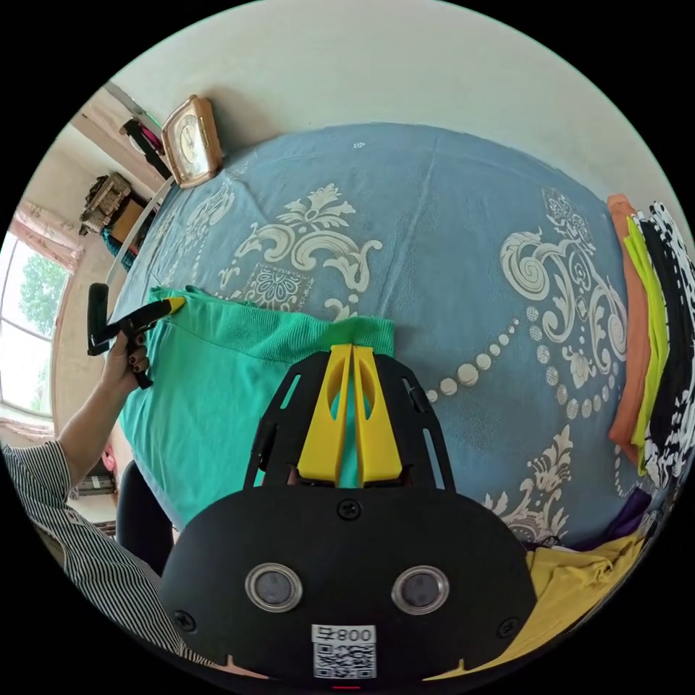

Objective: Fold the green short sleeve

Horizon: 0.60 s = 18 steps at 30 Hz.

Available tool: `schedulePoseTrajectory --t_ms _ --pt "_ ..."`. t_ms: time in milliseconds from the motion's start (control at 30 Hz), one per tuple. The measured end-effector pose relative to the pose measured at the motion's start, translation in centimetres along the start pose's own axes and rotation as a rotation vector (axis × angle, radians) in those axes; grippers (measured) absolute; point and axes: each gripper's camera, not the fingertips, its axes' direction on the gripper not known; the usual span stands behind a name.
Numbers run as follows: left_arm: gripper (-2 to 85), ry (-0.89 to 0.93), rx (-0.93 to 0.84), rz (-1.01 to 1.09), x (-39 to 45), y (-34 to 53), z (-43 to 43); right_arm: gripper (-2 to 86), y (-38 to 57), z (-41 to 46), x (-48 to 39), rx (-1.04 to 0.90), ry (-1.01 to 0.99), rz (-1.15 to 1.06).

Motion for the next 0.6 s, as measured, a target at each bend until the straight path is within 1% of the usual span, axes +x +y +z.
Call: schedulePoseTrajectory --t_ms 33,133,200,267,333,400,467,500,533,600 --pt "0.1 -0.005 0.001 0.004 -0.1 0.2 -0.2 0.0 0.7 0.3 0.5 -0.003 0.027 0.007" --pt "0.1 -0.013 0.017 -0.007 -0.6 1.5 -1.7 0.0 2.7 1.0 1.5 0.011 -0.001 0.042" --pt "0.1 -0.007 0.05 -0.03 -1.0 2.7 -3.6 0.0 3.8 0.8 1.4 0.039 0.017 0.067" --pt "0.1 0.019 0.092 -0.013 -1.1 3.8 -5.5 0.0 5.5 -0.1 0.0 0.119 -0.022 0.032" --pt "0.1 -0.044 0.115 -0.002 -1.3 4.7 -7.2 0.0 6.1 0.4 -1.6 0.131 -0.042 -0.021" --pt "0.1 -0.172 0.121 -0.007 -2.3 5.5 -8.8 0.0 6.2 2.1 -3.0 0.102 -0.046 -0.073" --pt "0.1 -0.248 0.087 -0.05 -3.6 6.0 -9.3 0.1 6.0 5.8 -3.9 0.012 -0.009 -0.097" --pt "0.1 -0.206 0.084 -0.063 -4.5 6.3 -9.8 0.1 6.0 6.5 -4.0 -0.003 -0.002 -0.101" --pt "0.1 -0.194 0.092 -0.074 -4.8 6.6 -10.2 0.1 6.5 6.8 -4.0 0.025 -0.007 -0.1" --pt "0.1 -0.202 0.119 -0.084 -5.2 7.6 -12.1 0.1 7.2 7.3 -3.9 0.002 -0.022 -0.086"
